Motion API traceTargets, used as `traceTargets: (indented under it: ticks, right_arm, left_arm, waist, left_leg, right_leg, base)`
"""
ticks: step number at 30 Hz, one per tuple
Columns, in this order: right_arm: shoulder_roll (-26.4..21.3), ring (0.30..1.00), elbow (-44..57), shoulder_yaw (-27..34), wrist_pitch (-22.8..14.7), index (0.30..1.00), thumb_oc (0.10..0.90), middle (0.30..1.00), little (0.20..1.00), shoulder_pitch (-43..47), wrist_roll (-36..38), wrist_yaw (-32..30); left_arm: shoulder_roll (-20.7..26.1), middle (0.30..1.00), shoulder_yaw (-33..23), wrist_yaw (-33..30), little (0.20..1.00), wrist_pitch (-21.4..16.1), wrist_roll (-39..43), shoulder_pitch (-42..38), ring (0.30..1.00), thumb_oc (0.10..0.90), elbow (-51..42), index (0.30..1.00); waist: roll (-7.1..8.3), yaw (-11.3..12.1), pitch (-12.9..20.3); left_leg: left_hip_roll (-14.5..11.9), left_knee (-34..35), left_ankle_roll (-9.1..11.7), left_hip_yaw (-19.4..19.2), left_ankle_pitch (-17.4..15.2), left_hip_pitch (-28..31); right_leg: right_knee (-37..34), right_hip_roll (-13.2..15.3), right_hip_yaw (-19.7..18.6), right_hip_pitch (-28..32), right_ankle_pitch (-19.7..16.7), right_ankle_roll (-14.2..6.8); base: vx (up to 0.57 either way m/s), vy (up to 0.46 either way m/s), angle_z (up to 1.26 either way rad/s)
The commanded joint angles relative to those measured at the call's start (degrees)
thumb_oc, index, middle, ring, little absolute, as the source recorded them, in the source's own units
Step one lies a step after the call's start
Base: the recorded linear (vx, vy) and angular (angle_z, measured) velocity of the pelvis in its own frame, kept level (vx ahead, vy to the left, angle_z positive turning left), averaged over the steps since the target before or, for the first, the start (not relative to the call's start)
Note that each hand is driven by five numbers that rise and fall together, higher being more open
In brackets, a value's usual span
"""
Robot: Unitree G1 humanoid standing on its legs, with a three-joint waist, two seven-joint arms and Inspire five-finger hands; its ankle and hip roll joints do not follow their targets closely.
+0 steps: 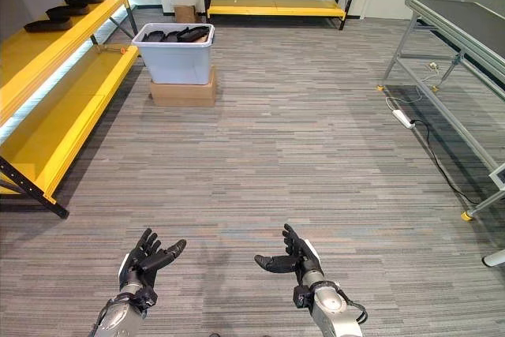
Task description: Move parts from the plastic box to the shelf.
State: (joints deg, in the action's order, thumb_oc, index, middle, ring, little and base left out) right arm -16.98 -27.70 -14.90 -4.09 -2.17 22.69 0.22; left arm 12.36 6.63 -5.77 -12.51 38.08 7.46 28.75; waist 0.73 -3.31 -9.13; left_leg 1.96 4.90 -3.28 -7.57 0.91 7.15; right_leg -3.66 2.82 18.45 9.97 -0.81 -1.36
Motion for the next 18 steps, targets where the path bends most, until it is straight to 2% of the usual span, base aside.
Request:
traceTargets:
  ticks: [1, 11, 14, 18]
  right_arm:
    - [-0.98, 1.0, 2.18, 1.02, -6.94, 1.0, 0.9, 1.0, 1.0, 5.32, 0.7, 0.32]
    - [-1.07, 1.0, 2.35, 1.23, -6.5, 1.0, 0.9, 1.0, 1.0, 4.87, 0.33, 0.28]
    - [-0.96, 1.0, 2.44, 1.13, -6.34, 1.0, 0.9, 1.0, 1.0, 4.85, 0.33, 0.29]
    - [-0.88, 1.0, 2.53, 0.98, -5.86, 1.0, 0.9, 1.0, 1.0, 4.49, 1.03, 0.49]
  left_arm:
    - [0.76, 1.0, -0.39, 1.96, 1.0, -4.89, 0.99, -6.1, 1.0, 0.9, -3.47, 1.0]
    - [0.1, 1.0, -0.6, 1.86, 1.0, -3.82, 3.41, -5.77, 1.0, 0.9, -3.43, 1.0]
    - [0.21, 1.0, -0.41, 1.69, 1.0, -4.4, 2.09, -5.52, 1.0, 0.9, -3.77, 1.0]
    - [0.94, 1.0, -0.54, -1.6, 1.0, -6.53, -1.84, -5.62, 1.0, 0.9, -3.82, 1.0]
  waist:
    - [-1.27, -0.34, 1.5]
    - [-1.1, -0.61, 1.75]
    - [-1.13, -0.58, 1.75]
    - [-1.22, -0.74, 1.66]
  left_leg:
    - [-4.6, 0.1, 2.46, -3.9, -4.48, 3.3]
    - [-4.53, 0.1, 2.48, -4.23, -4.58, 3.22]
    - [-4.51, 0.1, 2.43, -4.35, -4.57, 3.09]
    - [-4.29, 0.07, 2.22, -4.49, -4.68, 3.1]
  right_leg:
    - [6.2, 3.02, -4.64, -1.28, 5.6, -4.64]
    - [5.49, 3.13, -4.91, -1.37, 5.08, -4.85]
    - [5.6, 3.25, -4.88, -1.55, 5.06, -4.91]
    - [6.04, 3.39, -5.02, -1.78, 5.15, -5.01]
  base:
    - [0.0, 0.0, 0.0]
    - [0.01, 0.001, -0.03]
    - [0.0, 0.0, 0.0]
    - [0.03, 0.026, -0.01]
